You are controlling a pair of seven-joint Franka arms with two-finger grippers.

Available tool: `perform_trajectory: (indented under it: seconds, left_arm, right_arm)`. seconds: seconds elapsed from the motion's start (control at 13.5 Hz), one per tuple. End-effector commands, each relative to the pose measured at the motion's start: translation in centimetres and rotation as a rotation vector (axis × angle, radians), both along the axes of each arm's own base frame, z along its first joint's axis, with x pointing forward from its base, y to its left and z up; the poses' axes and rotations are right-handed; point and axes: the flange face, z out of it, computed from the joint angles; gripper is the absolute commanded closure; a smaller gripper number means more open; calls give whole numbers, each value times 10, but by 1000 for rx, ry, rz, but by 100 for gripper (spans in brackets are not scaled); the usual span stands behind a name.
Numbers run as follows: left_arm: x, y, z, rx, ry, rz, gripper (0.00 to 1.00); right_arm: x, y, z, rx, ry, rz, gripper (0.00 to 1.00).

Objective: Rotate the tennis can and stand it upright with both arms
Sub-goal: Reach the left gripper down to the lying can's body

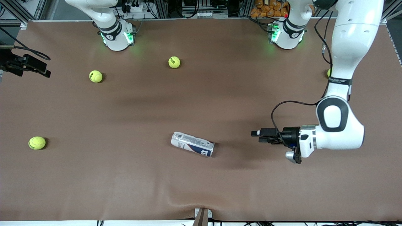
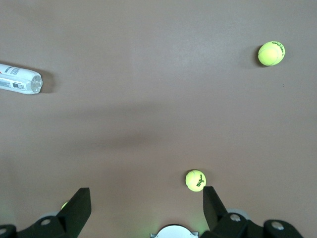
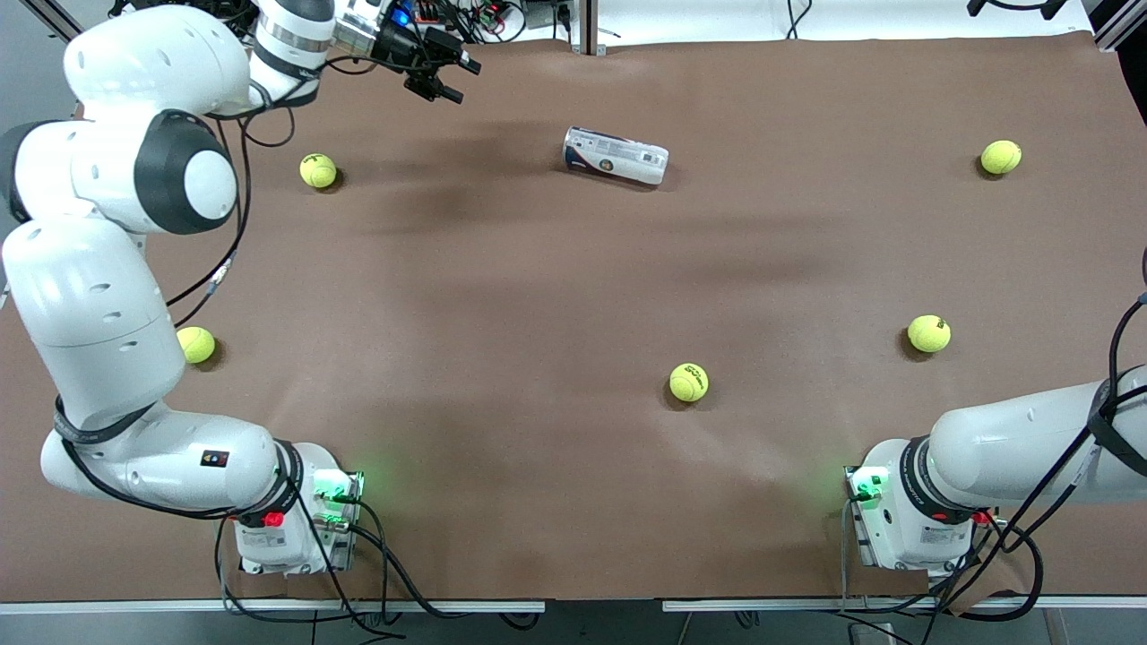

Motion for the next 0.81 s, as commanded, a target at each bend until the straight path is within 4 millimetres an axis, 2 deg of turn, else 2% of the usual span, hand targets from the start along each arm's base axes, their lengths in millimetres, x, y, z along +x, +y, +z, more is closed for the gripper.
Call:
perform_trajectory:
  seconds: [0.0, 0.22, 0.3, 0.74]
  left_arm:
    - [10, -12, -14, -5, -56, 19, 0]
    - [7, -49, -27, -20, -105, 46, 0]
    - [6, -56, -32, -16, -105, 54, 0]
    - [17, -76, -58, -14, -176, 46, 0]
  right_arm:
    - [-1, 1, 1, 1, -4, 9, 0]
    - [-1, 1, 1, 3, -4, 8, 0]
    - [-1, 1, 1, 3, -4, 8, 0]
    - [-1, 0, 1, 3, -4, 6, 0]
